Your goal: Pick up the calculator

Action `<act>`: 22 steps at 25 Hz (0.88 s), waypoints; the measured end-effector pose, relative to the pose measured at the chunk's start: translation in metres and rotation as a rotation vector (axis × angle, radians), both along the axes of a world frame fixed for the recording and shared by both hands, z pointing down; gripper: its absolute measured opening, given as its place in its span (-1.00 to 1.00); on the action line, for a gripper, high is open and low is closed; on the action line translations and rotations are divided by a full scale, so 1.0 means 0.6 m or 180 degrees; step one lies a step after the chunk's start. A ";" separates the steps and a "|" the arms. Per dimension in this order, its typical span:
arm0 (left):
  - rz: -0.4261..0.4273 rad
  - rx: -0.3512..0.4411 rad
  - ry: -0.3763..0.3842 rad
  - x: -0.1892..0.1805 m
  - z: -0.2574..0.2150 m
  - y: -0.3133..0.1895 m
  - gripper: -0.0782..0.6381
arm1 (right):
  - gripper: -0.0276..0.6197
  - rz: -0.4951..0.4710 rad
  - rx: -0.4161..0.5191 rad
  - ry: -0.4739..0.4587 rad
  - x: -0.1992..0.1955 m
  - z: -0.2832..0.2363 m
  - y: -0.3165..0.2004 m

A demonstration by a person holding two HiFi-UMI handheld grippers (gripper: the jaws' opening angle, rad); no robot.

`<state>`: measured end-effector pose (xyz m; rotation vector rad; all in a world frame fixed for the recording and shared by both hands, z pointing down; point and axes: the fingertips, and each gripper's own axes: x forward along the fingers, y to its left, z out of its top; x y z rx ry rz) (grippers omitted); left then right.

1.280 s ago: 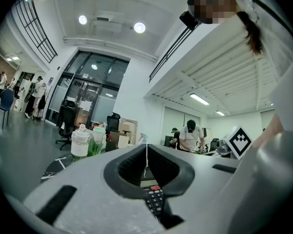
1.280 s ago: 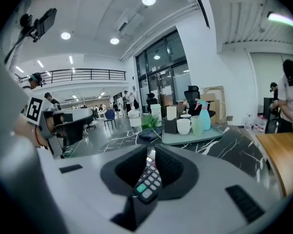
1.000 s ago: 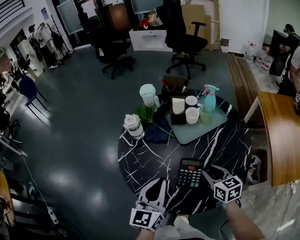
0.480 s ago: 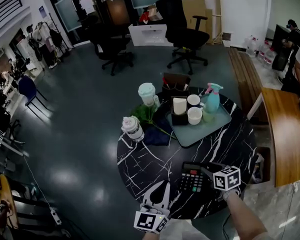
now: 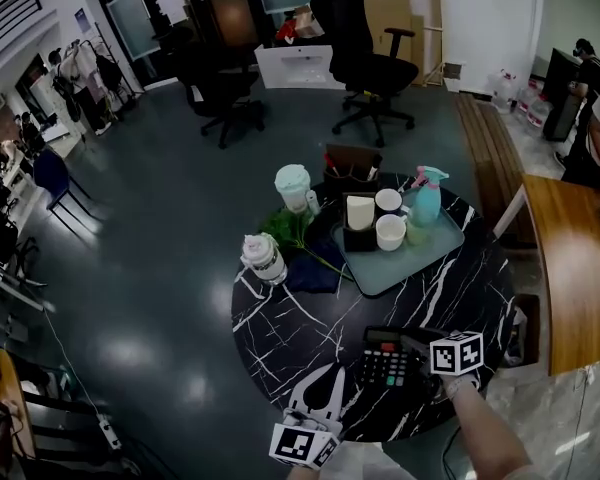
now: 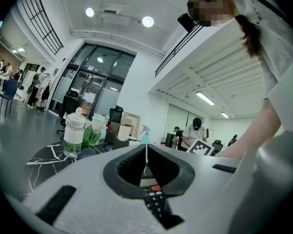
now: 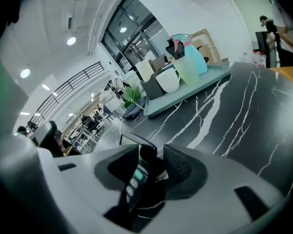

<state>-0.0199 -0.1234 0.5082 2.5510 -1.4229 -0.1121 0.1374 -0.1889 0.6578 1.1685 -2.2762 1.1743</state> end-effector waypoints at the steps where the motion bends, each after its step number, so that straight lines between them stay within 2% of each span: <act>1: 0.0000 -0.0009 0.0001 -0.001 0.001 0.001 -0.76 | -0.49 -0.0023 -0.0017 -0.0025 0.000 0.001 0.000; 8: -0.0016 -0.0059 0.0003 -0.010 0.010 0.008 -0.76 | -0.53 -0.0399 -0.0103 -0.0232 -0.018 0.000 0.005; 12: -0.0026 -0.0068 -0.0001 -0.016 0.016 0.008 -0.76 | -0.63 -0.0379 -0.0073 -0.0365 -0.018 -0.005 0.008; 22: -0.0001 -0.0080 0.0044 -0.016 0.019 0.011 -0.76 | -0.76 -0.0444 0.0323 -0.0585 -0.028 -0.057 0.031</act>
